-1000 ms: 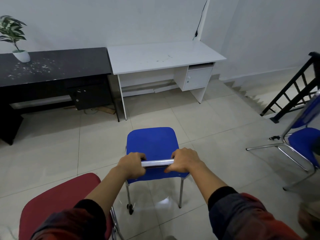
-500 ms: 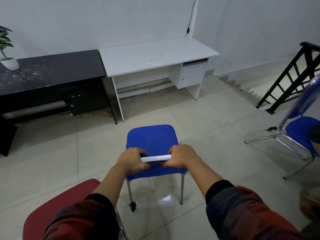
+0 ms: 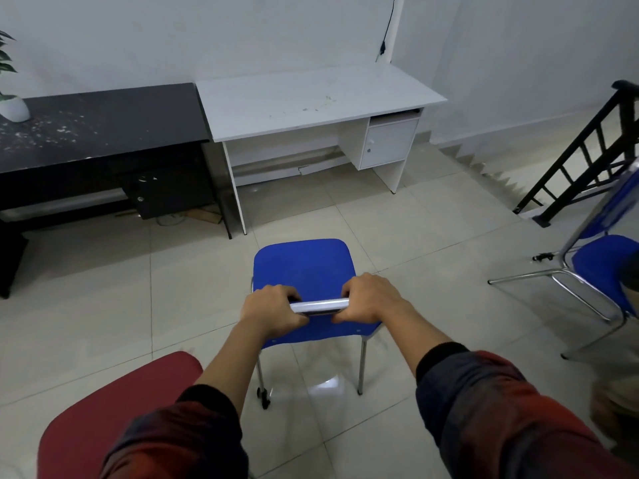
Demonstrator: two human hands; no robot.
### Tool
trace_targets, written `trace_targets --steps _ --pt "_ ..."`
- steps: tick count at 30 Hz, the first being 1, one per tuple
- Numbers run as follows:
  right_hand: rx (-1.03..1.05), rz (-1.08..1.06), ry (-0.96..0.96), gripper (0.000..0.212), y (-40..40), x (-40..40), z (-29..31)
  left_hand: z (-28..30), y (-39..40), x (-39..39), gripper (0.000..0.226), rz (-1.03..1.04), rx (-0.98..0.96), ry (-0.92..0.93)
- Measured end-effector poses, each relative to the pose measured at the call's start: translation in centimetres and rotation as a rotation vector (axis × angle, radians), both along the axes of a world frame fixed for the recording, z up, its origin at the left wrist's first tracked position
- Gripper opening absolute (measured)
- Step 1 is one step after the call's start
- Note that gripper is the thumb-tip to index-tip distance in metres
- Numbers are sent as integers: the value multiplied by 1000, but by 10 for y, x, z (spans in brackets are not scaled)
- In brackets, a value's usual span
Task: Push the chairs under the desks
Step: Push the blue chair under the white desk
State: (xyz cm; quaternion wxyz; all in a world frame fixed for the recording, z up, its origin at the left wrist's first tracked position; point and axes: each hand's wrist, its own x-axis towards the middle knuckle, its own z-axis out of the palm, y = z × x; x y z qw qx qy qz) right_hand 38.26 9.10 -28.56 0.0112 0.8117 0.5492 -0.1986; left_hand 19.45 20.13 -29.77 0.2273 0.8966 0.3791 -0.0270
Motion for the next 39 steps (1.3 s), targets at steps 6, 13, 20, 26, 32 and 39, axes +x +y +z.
trace_targets --steps 6,13,20,26,32,39 --pt "13 0 -27 44 2 23 -1 -6 4 21 40 -21 -68 -16" --pt "79 -10 -35 43 26 22 -6 -4 36 23 34 -27 -69 -3" --pt "74 8 -16 43 38 42 -6 -6 43 40 34 7 -19 -16" --pt "57 -9 -31 43 42 71 -1 -8 43 67 34 -13 -18 -57" --pt "81 -29 -57 43 57 87 -1 -10 60 86 34 -26 -17 -94" --pt "140 -51 -115 36 84 86 -5 -13 97 87 32 -24 -23 -109"
